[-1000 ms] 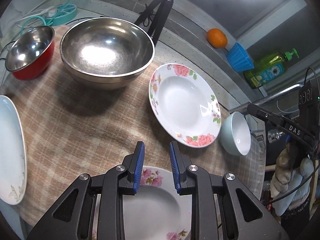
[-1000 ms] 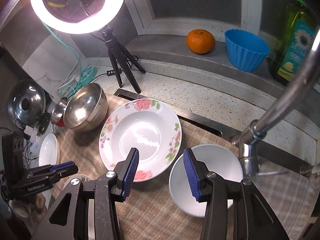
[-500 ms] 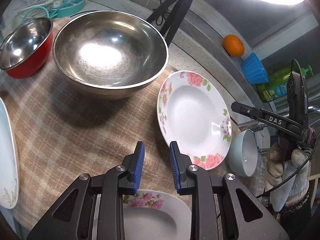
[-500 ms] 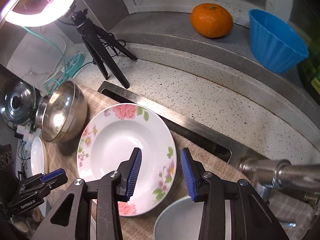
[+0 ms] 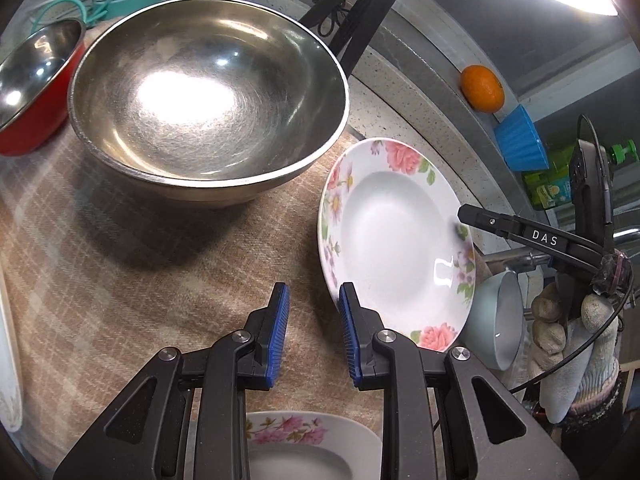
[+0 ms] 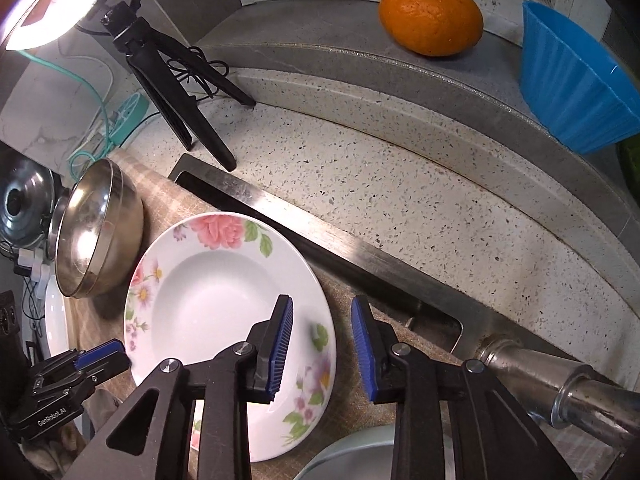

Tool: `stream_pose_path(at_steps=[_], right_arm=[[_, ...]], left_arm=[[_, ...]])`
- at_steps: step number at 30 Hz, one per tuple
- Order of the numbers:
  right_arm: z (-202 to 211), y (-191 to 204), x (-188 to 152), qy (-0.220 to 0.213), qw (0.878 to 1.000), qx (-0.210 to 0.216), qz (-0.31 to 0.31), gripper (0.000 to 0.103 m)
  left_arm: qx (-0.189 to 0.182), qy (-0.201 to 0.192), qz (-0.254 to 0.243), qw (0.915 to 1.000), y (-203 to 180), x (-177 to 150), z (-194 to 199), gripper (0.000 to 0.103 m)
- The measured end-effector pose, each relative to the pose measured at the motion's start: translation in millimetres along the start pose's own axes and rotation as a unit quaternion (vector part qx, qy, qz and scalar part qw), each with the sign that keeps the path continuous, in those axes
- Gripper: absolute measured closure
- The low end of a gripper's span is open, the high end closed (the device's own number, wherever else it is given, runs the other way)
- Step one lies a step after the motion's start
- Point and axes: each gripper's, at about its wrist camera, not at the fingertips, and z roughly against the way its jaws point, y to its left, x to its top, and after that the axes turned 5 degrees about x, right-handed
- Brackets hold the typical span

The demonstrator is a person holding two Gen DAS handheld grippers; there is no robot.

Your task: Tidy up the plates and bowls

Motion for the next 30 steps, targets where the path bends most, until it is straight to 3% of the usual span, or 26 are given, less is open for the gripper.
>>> stream_pose_path(at_steps=[10, 15, 30], right_arm=[[-9.3, 1.9, 0.7, 0.014, 1.0, 0.006, 0.0, 0.087], [-9.6, -1.0, 0.6, 0.015, 1.0, 0.007, -0.006, 0.09], [-6.1, 1.3, -1.8, 0.011, 1.0, 0.002, -0.011, 0.09]], left_arm=[[-0.004, 0.005, -0.015, 0.9999, -6.4, 5.6, -7.2, 0.081], [-0.008, 0.01, -0.022, 0.9997, -12.4, 6.6, -10.7, 0.087], [0.006, 0.006, -0.03, 0.9995, -15.3, 6.6, -10.8, 0.087]])
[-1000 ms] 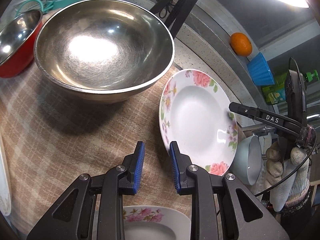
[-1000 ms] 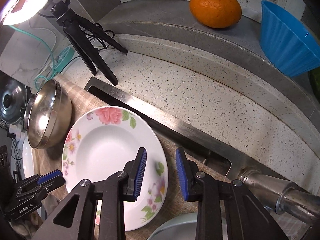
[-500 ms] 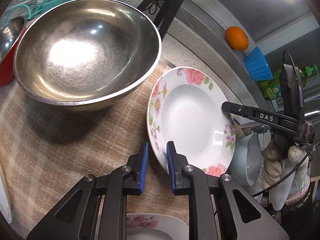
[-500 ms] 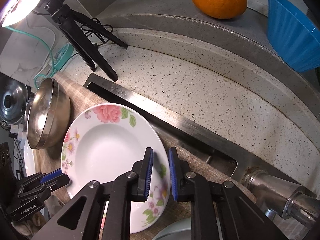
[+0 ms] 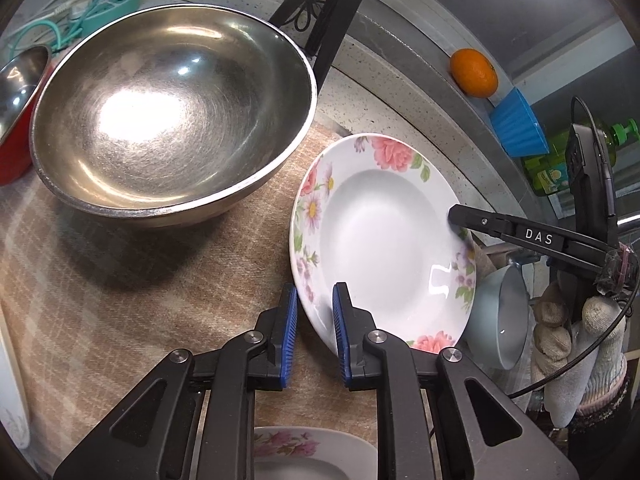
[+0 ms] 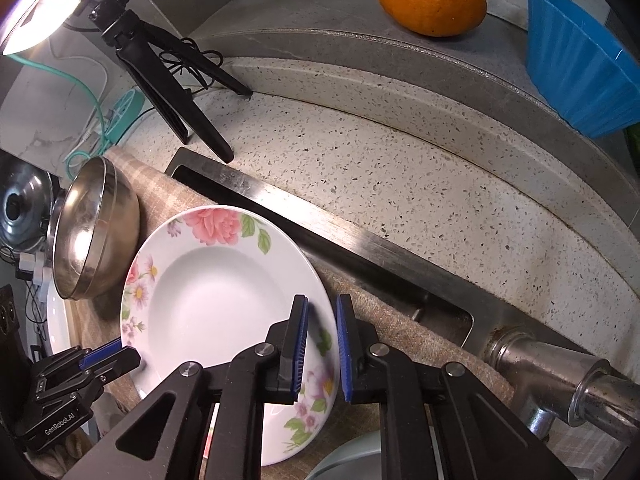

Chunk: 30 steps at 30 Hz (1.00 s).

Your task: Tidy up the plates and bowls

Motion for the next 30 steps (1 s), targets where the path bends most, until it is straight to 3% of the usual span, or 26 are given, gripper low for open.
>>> stream_pose_path(at_steps=[30], right_arm=[[39.3, 18.9, -33.0, -0.023, 0.999, 0.004, -0.024, 0.091]], left_arm=[[-0.009, -0.016, -0.019, 0.9996, 11.8, -8.1, 41.2, 0.087]])
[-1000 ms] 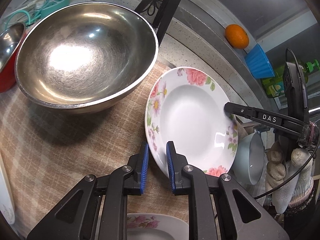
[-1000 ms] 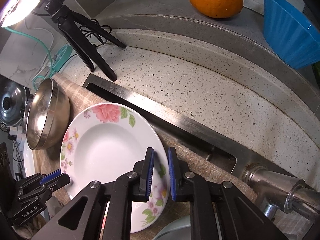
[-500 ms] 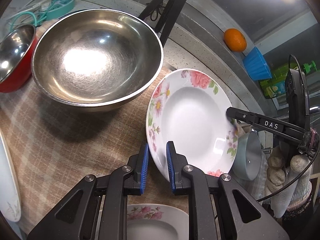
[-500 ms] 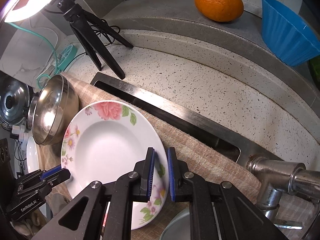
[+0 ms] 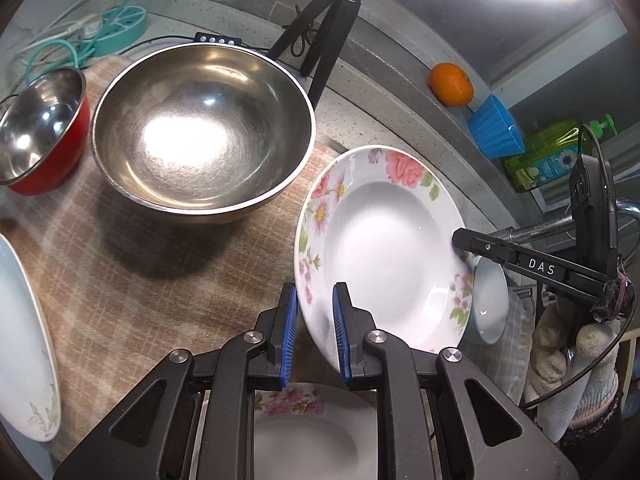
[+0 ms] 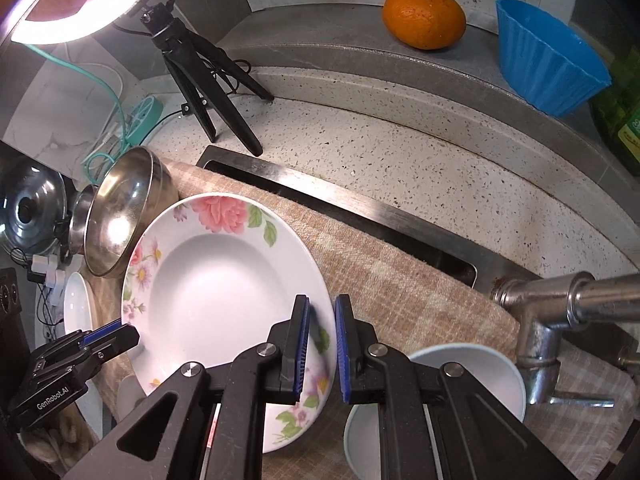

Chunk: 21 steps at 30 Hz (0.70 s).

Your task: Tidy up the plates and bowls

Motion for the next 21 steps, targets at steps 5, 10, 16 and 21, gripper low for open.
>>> stream_pose_path(at_steps=[5, 10, 16, 21], right_arm=[[6.4, 6.6, -6.5, -0.006, 1.0, -0.002, -0.007, 0.091], [12.2, 17.1, -14.4, -0.012, 1.0, -0.005, -0.015, 0.091], [21.5, 28.6, -29.3, -0.019, 0.999, -0.006, -0.03, 0.091], [25.0, 36.8, -44.0, -0.024, 0.998, -0.01, -0.049, 0.091]], left_arm=[[-0.003, -0.002, -0.006, 1.0, 4.2, -1.7, 8.4, 0.087], [-0.007, -0.001, -0.017, 0.9998, 8.8, -2.8, 15.4, 0.087], [-0.013, 0.003, -0.037, 0.9992, 16.0, -3.7, 24.8, 0.087], [-0.019, 0.011, -0.057, 0.9981, 19.8, -4.9, 30.4, 0.087]])
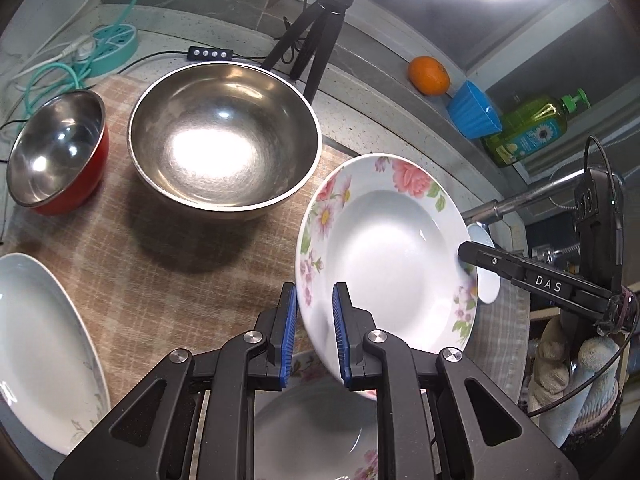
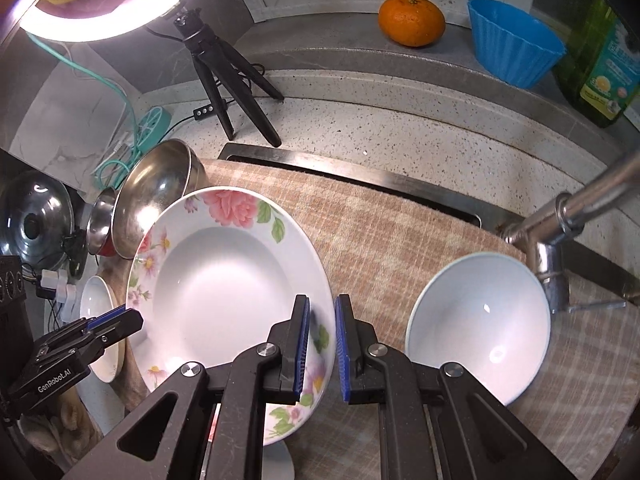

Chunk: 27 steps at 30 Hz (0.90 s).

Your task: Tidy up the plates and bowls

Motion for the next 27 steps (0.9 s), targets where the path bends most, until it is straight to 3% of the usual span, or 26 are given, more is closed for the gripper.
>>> stream_pose_path(at_steps=[27], right_arm=[[8.9, 36.7, -117.1, -0.007, 0.996, -0.01, -0.085, 0.091]], left_arm=[[-0.009, 0.051, -0.083, 0.9952, 21.3, -43.0, 17.5, 0.087]])
